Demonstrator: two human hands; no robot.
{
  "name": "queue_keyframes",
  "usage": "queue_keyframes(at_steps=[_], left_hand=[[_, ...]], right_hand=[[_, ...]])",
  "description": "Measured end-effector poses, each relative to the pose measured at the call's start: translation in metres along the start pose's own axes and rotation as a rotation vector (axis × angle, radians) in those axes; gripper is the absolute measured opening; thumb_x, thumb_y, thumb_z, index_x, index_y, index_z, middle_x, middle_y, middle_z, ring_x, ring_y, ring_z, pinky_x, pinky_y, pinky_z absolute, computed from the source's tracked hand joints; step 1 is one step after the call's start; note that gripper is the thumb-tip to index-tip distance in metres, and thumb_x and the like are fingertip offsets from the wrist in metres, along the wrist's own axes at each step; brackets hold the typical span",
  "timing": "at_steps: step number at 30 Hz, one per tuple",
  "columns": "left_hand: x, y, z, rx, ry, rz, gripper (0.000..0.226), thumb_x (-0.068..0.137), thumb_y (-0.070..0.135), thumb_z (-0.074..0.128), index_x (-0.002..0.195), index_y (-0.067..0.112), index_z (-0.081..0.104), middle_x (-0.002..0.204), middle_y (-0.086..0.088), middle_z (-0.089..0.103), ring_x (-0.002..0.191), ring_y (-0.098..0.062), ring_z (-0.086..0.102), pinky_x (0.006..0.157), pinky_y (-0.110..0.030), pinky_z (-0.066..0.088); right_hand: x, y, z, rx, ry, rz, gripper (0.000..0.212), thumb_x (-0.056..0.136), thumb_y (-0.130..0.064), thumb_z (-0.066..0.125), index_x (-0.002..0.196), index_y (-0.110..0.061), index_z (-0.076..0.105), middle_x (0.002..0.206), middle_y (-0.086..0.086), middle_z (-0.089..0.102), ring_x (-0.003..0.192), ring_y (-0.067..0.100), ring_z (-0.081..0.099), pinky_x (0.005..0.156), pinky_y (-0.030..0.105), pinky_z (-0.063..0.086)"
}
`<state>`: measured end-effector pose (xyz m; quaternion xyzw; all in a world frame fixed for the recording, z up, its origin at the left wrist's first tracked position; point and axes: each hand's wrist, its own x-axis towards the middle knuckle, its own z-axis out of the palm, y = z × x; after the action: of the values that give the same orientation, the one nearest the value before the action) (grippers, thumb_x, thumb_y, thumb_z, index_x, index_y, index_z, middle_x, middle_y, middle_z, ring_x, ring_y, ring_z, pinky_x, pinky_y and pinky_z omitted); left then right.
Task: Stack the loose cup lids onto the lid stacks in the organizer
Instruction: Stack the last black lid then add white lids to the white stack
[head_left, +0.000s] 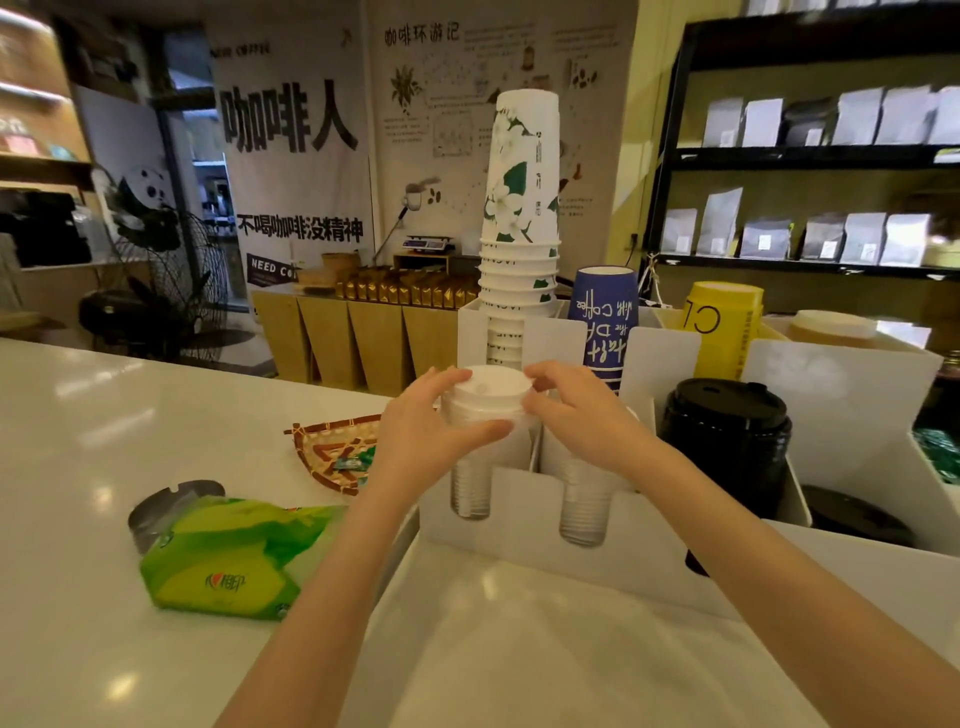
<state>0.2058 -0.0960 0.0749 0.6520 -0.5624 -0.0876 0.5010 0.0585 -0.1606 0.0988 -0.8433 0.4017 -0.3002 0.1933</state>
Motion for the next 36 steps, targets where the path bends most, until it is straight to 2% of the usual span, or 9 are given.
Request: queue_keyframes(at_steps=[4, 9, 15, 19, 23, 27, 31, 36], left_hand=[[0.003, -0.006, 0.01, 0.218, -0.017, 0.021, 0.066, 0.066, 0.052, 0.068, 0.125, 0.03, 0.046, 0.148, -0.004, 0.033, 0.137, -0.023, 0.024, 0.111, -0.049, 0.018], [0.008, -0.02, 0.015, 0.392, -0.042, 0.091, 0.069, 0.067, 0.061, 0.06, 0.126, 0.03, 0.045, 0.146, 0.002, 0.038, 0.14, -0.017, 0.016, 0.113, -0.049, 0.012], [0.013, -0.027, 0.018, 0.452, -0.046, 0.12, 0.073, 0.066, 0.063, 0.059, 0.128, 0.028, 0.044, 0.147, 0.002, 0.036, 0.14, -0.017, 0.014, 0.112, -0.049, 0.014], [0.014, -0.03, 0.016, 0.381, -0.054, 0.116, 0.071, 0.067, 0.057, 0.064, 0.127, 0.025, 0.045, 0.142, -0.002, 0.039, 0.135, -0.02, 0.021, 0.11, -0.043, 0.02], [0.017, -0.034, 0.014, 0.356, -0.113, 0.128, 0.066, 0.069, 0.053, 0.064, 0.127, 0.026, 0.046, 0.138, 0.0, 0.041, 0.128, -0.019, 0.026, 0.107, -0.04, 0.024], [0.018, -0.035, 0.011, 0.369, -0.157, 0.133, 0.067, 0.068, 0.054, 0.064, 0.127, 0.026, 0.046, 0.136, 0.003, 0.046, 0.126, -0.017, 0.031, 0.105, -0.039, 0.026], [0.017, -0.03, 0.01, 0.49, -0.175, 0.134, 0.069, 0.07, 0.057, 0.06, 0.13, 0.027, 0.041, 0.14, 0.002, 0.043, 0.129, -0.019, 0.03, 0.107, -0.044, 0.027], [0.014, -0.026, 0.01, 0.621, -0.211, 0.155, 0.073, 0.073, 0.06, 0.054, 0.134, 0.025, 0.033, 0.146, 0.002, 0.035, 0.136, -0.021, 0.023, 0.11, -0.048, 0.023]], right_hand=[[0.008, 0.01, 0.004, -0.072, -0.06, 0.032, 0.042, 0.088, -0.028, 0.043, 0.128, -0.019, 0.043, 0.129, 0.007, 0.055, 0.118, 0.025, 0.048, 0.103, 0.048, 0.037], [0.013, 0.014, 0.007, -0.239, -0.113, 0.052, 0.042, 0.086, -0.032, 0.043, 0.127, -0.024, 0.043, 0.13, 0.006, 0.053, 0.123, 0.025, 0.04, 0.11, 0.05, 0.023], [0.01, 0.012, 0.007, -0.355, -0.112, 0.017, 0.044, 0.088, -0.034, 0.039, 0.131, -0.026, 0.04, 0.137, 0.006, 0.045, 0.132, 0.022, 0.028, 0.113, 0.05, 0.008], [0.008, 0.011, 0.008, -0.407, -0.123, -0.003, 0.042, 0.09, -0.037, 0.037, 0.131, -0.028, 0.04, 0.137, 0.006, 0.044, 0.133, 0.022, 0.028, 0.115, 0.053, 0.003], [0.004, 0.009, 0.008, -0.466, -0.126, -0.03, 0.041, 0.091, -0.038, 0.034, 0.129, -0.026, 0.043, 0.135, 0.006, 0.047, 0.132, 0.022, 0.031, 0.114, 0.054, 0.0], [0.0, 0.003, 0.008, -0.527, -0.134, -0.049, 0.039, 0.091, -0.036, 0.034, 0.127, -0.024, 0.045, 0.132, 0.008, 0.051, 0.13, 0.022, 0.033, 0.113, 0.054, -0.001], [-0.002, -0.001, 0.008, -0.579, -0.144, -0.081, 0.038, 0.09, -0.034, 0.036, 0.123, -0.02, 0.05, 0.128, 0.01, 0.053, 0.127, 0.024, 0.036, 0.114, 0.052, 0.002], [-0.004, 0.002, 0.009, -0.641, -0.139, -0.146, 0.04, 0.091, -0.033, 0.035, 0.123, -0.016, 0.049, 0.126, 0.01, 0.057, 0.122, 0.025, 0.04, 0.109, 0.045, 0.02]])
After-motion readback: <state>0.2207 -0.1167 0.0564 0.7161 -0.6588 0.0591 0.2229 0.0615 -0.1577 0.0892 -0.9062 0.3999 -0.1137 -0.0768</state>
